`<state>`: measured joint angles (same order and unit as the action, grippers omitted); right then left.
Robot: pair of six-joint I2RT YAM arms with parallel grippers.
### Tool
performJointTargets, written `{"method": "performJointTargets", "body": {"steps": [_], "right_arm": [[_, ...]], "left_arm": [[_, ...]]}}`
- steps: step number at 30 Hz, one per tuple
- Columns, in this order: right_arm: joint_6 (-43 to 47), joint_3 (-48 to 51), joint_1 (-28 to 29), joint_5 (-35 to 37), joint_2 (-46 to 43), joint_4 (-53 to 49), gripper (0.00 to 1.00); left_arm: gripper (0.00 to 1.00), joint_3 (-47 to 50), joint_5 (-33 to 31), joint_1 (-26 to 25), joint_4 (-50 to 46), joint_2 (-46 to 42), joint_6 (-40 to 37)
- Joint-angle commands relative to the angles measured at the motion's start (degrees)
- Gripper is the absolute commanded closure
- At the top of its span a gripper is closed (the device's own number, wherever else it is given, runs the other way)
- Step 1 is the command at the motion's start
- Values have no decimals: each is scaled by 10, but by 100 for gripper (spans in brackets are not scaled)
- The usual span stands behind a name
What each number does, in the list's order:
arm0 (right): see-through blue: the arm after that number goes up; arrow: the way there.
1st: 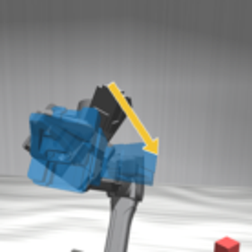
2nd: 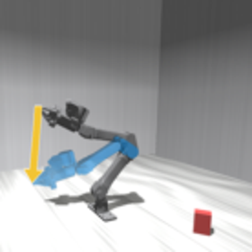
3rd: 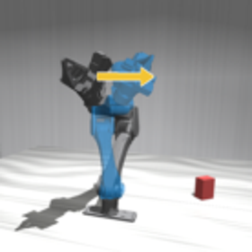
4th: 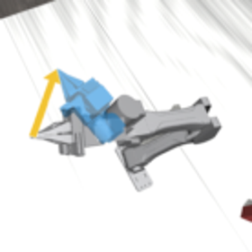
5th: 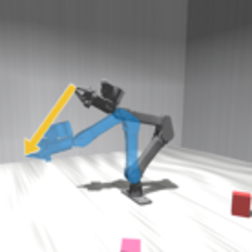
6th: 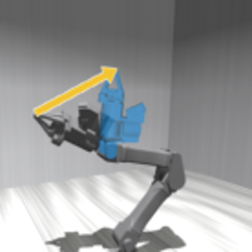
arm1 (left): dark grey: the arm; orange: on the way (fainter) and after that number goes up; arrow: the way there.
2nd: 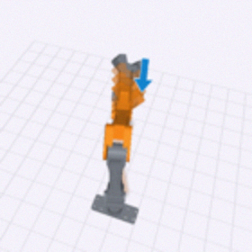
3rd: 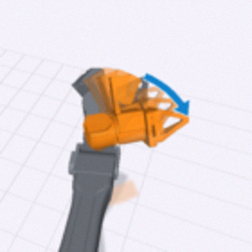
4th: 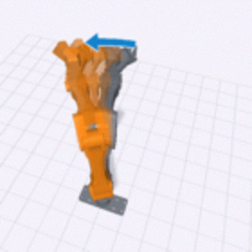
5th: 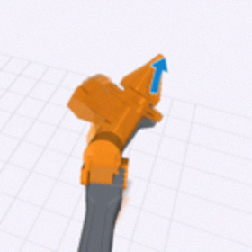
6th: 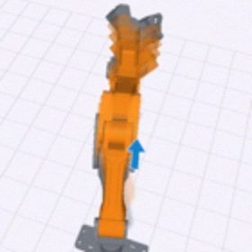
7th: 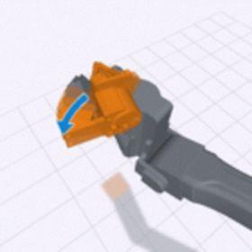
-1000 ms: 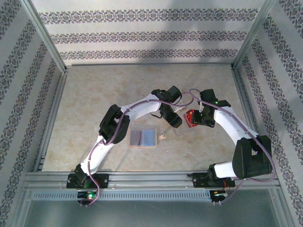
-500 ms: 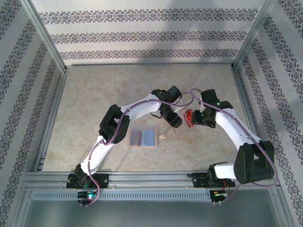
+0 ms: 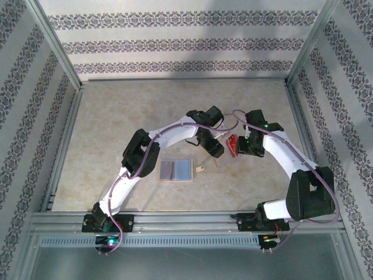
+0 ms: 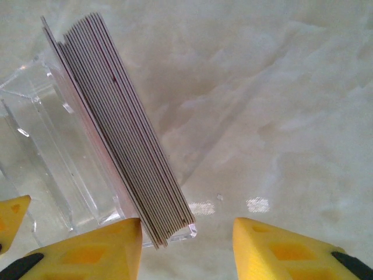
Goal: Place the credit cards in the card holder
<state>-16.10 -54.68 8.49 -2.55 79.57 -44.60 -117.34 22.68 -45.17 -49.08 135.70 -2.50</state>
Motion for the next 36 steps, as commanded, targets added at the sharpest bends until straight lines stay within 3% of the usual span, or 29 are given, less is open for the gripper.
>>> {"method": "performJointTargets", "body": {"steps": [1,20,29,36], "right_arm": [[6,-18,1,23,7,-16,56],[18,-31,1,7,-7,-34,73],[13,-29,14,7,-22,-50,87],[3,-24,31,3,-37,-66,89]], "left_arm": [[30,14,-6,-8,-46,20,-7],[30,13,-1,-9,-46,22,-5],[30,11,0,-9,-47,25,-4],[30,9,4,-9,-48,28,-4]]}}
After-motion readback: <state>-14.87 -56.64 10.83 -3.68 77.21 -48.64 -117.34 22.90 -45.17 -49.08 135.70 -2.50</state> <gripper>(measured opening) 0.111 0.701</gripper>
